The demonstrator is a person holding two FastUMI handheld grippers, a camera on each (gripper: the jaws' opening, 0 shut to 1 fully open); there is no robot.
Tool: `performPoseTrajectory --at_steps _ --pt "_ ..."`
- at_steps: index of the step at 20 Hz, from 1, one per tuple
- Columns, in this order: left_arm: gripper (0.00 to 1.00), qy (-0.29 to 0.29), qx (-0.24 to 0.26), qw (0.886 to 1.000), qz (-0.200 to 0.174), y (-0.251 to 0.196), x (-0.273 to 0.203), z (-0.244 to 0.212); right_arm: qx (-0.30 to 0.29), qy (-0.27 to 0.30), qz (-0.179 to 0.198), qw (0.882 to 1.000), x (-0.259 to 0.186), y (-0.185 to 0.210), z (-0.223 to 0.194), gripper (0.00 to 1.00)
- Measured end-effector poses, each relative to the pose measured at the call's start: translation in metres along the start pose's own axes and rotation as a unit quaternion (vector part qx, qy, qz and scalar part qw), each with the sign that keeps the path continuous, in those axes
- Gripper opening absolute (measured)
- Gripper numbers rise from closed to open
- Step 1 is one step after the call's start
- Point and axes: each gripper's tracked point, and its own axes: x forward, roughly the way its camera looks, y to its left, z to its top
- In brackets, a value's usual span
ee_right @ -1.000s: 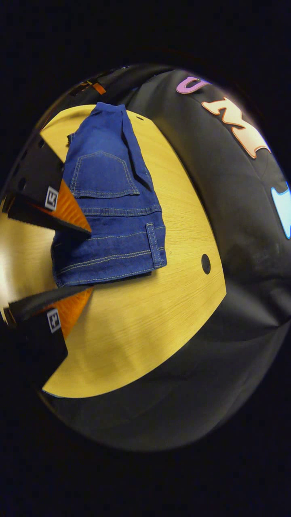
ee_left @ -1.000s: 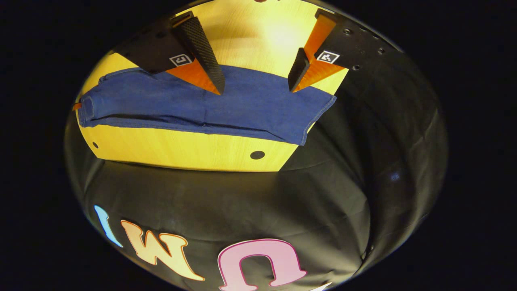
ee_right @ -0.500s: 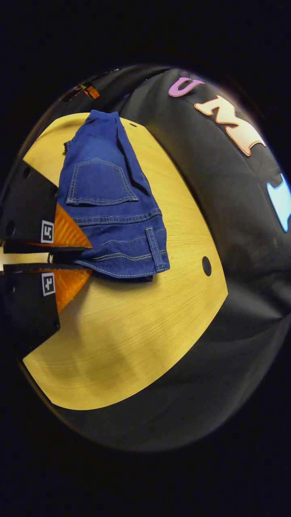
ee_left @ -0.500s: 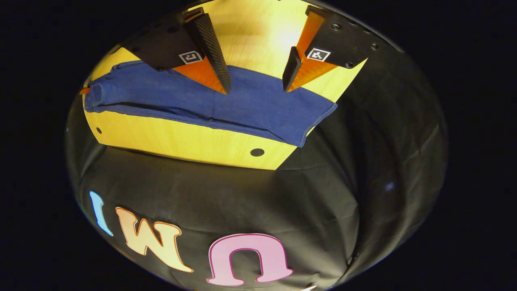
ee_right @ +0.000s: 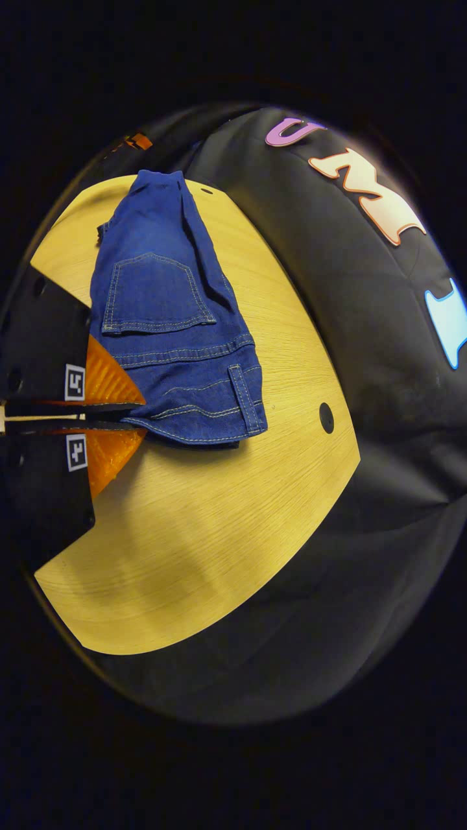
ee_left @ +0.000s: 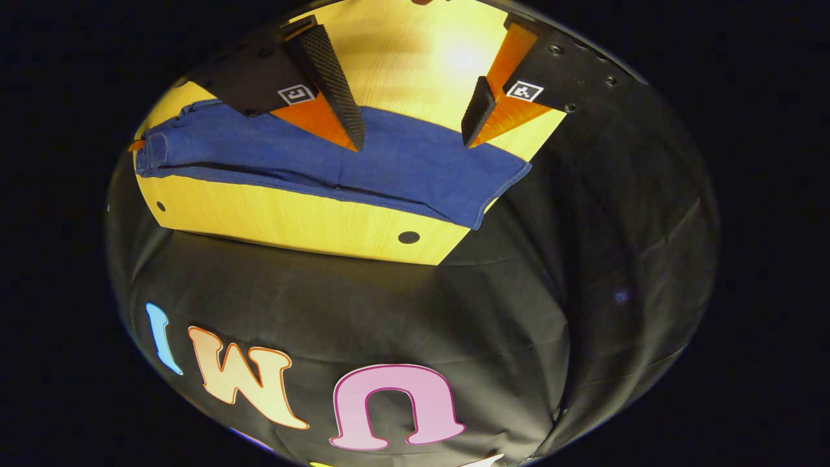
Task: Grasp the waist and the cuffs of the jeans and fold them to make the two legs overlap; first hold the waist and fold one-third of the jeans toward the cuffs, then hold the cuffs and fold the remaining one-third in the same direction to finish folding.
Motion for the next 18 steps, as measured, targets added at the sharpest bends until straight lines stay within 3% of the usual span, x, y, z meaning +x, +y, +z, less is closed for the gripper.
performPoseTrajectory --at_steps 5,6,8,11,14,18 --pt "0.92 -0.007 0.006 0.999 -0.034 0.018 0.009 0.002 0.031 -0.048 -0.02 0.998 -0.033 0.01 0.036 0.03" --pt "0.92 -0.009 0.003 0.999 -0.045 0.021 0.013 0.004 0.027 -0.062 -0.029 0.997 -0.043 0.013 0.044 0.0" --pt "0.92 -0.008 0.0 0.998 -0.065 0.026 0.024 0.004 0.018 -0.088 -0.055 0.994 -0.07 0.019 0.055 0.03" --pt "0.92 0.0 0.009 0.996 -0.088 0.044 0.042 -0.002 0.02 -0.125 -0.064 0.99 -0.113 0.056 0.071 0.03" --pt "0.93 0.008 0.011 0.994 -0.108 0.065 0.063 -0.004 0.023 -0.17 -0.058 0.983 -0.151 0.12 0.078 0.0" --pt "0.92 0.013 0.025 0.993 -0.118 0.099 0.092 -0.003 0.019 -0.221 0.009 0.975 -0.19 0.241 0.08 0.02"
